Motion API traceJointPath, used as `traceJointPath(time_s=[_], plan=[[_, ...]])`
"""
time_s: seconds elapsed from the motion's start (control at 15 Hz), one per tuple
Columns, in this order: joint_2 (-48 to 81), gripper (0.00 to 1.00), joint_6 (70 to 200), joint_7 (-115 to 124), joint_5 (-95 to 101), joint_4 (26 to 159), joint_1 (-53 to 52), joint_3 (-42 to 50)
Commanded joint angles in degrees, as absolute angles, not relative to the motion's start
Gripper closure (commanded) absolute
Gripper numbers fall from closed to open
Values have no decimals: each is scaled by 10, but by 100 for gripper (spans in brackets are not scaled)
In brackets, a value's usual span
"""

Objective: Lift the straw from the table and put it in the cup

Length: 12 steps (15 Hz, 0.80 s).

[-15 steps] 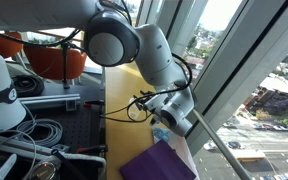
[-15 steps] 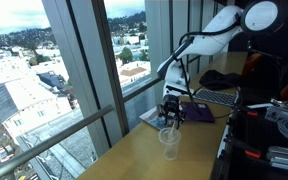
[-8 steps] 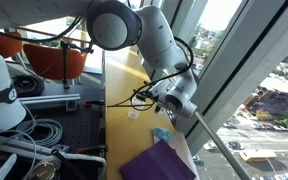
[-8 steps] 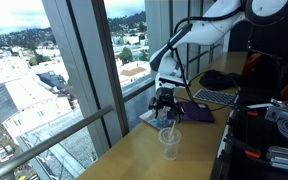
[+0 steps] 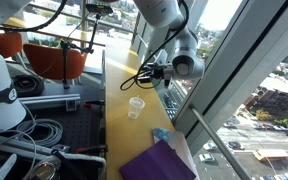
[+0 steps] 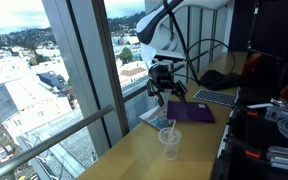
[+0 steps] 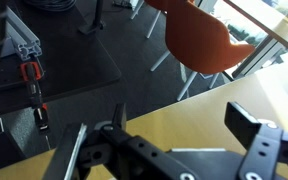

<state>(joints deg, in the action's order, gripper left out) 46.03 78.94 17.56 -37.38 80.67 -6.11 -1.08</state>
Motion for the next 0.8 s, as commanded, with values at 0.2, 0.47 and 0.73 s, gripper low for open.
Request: traceJointPath(time_s=[0.2,0.47,0.73], plan=[[267,0,912,81,-282,980,-83,-24],[186,0,1017,14,-261,1069,-78,-39],[139,0,1134,-59,-248,1135,-71,-46]])
